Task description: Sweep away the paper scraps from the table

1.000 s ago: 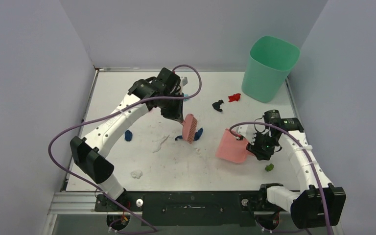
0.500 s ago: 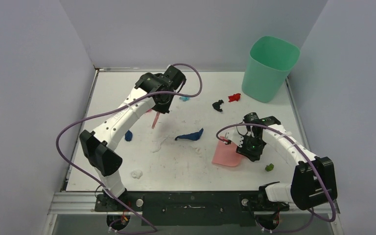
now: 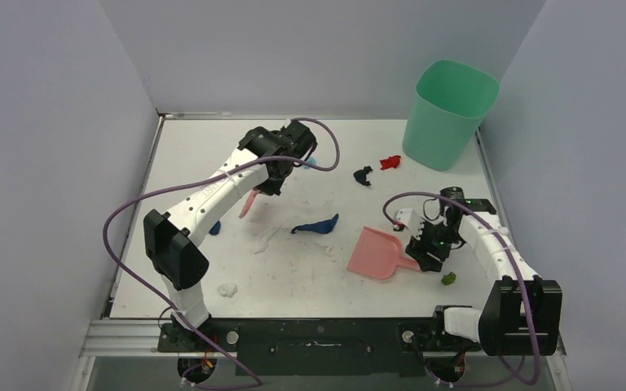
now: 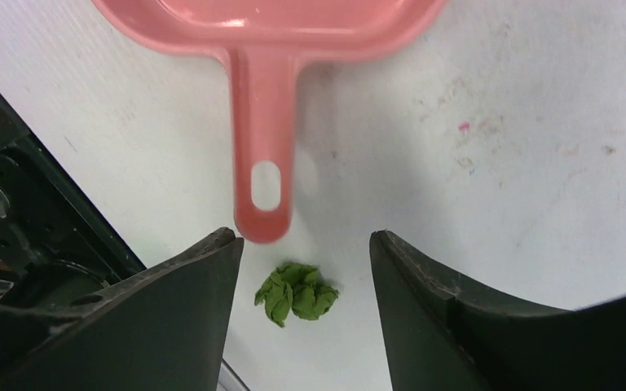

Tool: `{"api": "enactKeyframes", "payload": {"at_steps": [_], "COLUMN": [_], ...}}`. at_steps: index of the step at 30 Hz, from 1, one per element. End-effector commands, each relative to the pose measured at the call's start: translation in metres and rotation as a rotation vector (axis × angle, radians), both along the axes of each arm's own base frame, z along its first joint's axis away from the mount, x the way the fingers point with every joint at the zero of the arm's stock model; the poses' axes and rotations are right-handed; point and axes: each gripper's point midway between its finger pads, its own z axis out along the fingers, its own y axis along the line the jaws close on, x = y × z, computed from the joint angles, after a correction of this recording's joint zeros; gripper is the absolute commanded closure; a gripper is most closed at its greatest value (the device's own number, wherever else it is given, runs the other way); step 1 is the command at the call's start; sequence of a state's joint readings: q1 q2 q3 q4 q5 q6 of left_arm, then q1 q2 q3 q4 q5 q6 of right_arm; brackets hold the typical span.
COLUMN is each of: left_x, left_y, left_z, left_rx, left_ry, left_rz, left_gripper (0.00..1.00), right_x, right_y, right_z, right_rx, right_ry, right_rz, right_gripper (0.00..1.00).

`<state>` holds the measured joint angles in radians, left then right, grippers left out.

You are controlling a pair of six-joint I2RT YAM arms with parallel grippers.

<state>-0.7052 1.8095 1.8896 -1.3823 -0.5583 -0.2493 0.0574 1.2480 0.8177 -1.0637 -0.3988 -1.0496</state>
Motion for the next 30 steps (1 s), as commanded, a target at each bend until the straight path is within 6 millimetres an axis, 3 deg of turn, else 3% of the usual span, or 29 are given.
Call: {"api": "enactKeyframes", "payload": {"at_steps": [1, 6, 13, 20, 30], "left_x": [-0.005, -0.01, -0.013, -0.016, -0.016], "left_y": [0.006, 0.012, 0.018, 0.018, 0.015], "left_z": [0.009, 0.001, -0.01, -0.022, -0.027], "left_rx": [-0.009, 0.008, 0.033, 0.023, 0.012], "left_ry": [-0.035, -0.018, 0.004, 0.045, 0.063], "left_rz": [-0.006, -0.004, 0.012, 0.025, 0.026], "left_gripper": [1.0, 1.0, 1.0, 1.0, 1.0], "right_x": [-0.013, -0.031, -0.027, -0.018, -0.01], "right_y": [-0.002, -0.008, 0.001, 0.0, 0.007], "right_z": [0.007, -0.002, -0.009, -0.018, -0.024], "right_rx": [0.179, 0.264, 0.31, 0.316, 0.34], "right_ry": [-0.044, -0.076, -0.12, -0.12, -0.142], "right_rz": [0.113, 0.207, 0.218, 0.193, 0.187], "right_gripper": [0.4, 0.33, 0.27, 0.36, 0.4]}}
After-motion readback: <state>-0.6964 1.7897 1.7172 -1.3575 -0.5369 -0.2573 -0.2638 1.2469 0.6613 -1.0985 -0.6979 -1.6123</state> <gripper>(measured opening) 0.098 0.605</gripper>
